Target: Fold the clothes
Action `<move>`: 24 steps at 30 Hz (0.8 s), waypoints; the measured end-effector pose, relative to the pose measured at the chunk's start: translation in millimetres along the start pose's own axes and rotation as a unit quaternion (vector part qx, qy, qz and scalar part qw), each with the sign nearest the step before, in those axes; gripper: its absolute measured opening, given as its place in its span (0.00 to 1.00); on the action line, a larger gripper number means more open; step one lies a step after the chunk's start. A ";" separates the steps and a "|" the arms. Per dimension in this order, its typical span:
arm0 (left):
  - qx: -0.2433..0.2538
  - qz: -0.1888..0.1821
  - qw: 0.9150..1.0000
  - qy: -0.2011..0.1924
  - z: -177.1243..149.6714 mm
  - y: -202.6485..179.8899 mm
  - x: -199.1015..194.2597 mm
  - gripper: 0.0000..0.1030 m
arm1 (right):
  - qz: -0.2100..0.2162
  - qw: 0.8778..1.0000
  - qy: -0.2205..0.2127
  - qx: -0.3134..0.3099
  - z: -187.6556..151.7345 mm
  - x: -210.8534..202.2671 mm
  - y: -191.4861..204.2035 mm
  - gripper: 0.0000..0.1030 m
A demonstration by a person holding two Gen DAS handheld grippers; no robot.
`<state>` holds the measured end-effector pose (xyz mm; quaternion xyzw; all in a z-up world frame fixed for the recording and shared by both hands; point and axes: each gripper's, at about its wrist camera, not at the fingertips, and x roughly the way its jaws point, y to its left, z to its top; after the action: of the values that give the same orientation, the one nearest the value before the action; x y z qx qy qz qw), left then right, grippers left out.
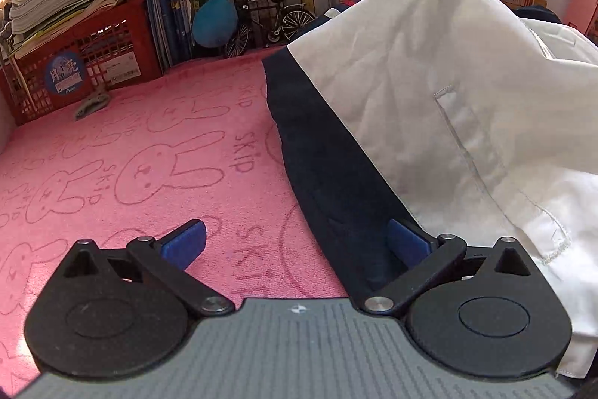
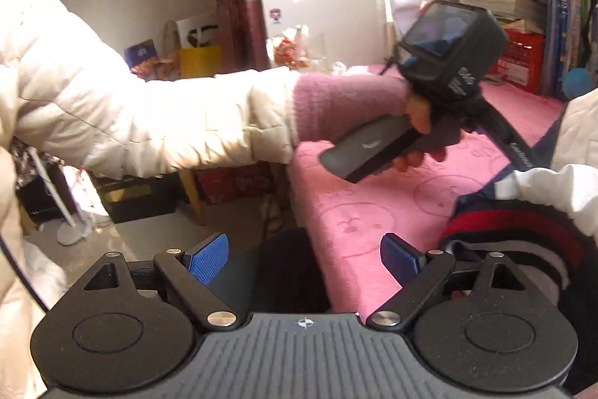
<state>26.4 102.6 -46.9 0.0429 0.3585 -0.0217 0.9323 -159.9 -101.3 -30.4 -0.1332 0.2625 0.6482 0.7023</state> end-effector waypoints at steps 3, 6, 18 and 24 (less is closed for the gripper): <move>-0.026 -0.006 1.000 0.004 -2.9 3.8 -1.2 1.00 | -0.039 0.998 -0.025 -0.052 -4.6 -6.6 26.5 0.88; -0.020 0.018 1.000 -0.003 -6.0 2.4 -14.8 1.00 | -0.158 0.986 -0.033 -0.038 -7.5 -12.2 24.6 0.88; 0.021 -0.031 0.993 -0.110 -35.1 -23.1 -126.2 1.00 | -0.575 0.805 0.079 -0.125 -82.4 -43.3 1.2 1.00; 0.122 -0.064 0.985 -0.104 -52.9 -77.2 -121.9 1.00 | -0.613 0.779 0.060 -0.113 -71.5 -37.3 -10.2 1.00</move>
<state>-104.8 32.0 -9.2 0.1306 0.2566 -0.1292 0.9489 -164.7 -171.6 -70.9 -0.3834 0.0921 0.0963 0.9139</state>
